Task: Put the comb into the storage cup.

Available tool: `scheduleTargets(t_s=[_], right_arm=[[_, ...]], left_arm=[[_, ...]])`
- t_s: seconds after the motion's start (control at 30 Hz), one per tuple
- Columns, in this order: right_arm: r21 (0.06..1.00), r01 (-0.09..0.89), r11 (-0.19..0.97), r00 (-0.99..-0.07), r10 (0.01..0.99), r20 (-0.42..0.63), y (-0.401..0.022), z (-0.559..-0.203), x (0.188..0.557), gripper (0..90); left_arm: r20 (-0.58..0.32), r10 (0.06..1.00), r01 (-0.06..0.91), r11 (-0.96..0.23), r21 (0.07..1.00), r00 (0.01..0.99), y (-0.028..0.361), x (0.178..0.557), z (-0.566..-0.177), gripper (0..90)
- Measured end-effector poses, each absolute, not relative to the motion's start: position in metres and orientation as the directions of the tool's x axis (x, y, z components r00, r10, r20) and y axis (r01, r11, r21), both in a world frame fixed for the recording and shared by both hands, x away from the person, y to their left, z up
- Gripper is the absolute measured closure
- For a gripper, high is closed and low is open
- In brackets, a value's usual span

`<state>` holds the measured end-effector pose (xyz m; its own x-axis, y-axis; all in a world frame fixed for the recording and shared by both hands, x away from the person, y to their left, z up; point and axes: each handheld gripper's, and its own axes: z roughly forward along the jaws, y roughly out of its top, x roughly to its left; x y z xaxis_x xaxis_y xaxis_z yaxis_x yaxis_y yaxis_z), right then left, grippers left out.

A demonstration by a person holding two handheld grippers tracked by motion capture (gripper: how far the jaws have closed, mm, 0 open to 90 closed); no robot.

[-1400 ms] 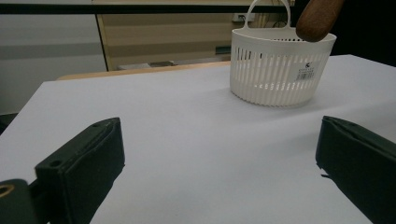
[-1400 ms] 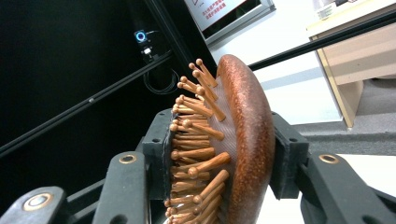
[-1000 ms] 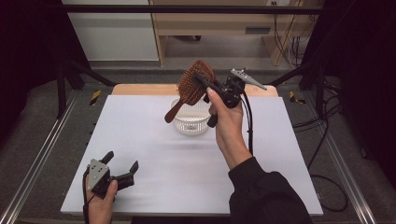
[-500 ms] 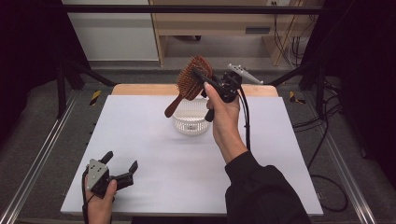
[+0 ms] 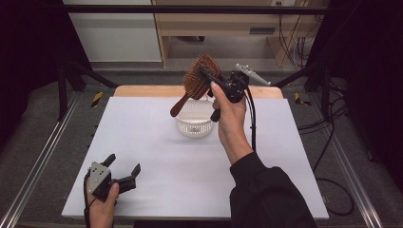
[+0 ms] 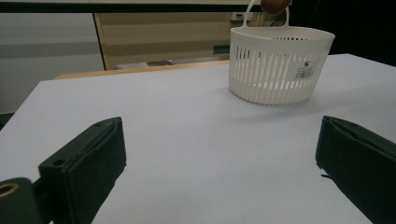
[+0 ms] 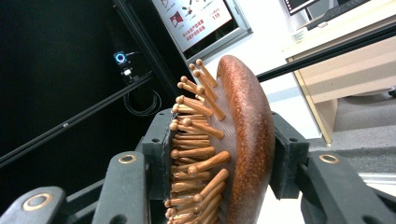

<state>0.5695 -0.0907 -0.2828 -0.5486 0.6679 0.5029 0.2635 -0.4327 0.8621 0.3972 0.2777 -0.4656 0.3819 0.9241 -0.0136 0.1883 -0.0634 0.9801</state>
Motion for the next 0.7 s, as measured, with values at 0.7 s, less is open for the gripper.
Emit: scheduleTargets(t_s=[0.7], right_arm=[[0.865, 0.215, -0.454, -0.506, 0.706, 0.496, -0.113, -0.281, 0.575, 51.2]], left_arm=[[-0.021, 0.922, 0.185, -0.055, 0.981, 0.386, 0.279, 0.398, -0.466, 1.3]])
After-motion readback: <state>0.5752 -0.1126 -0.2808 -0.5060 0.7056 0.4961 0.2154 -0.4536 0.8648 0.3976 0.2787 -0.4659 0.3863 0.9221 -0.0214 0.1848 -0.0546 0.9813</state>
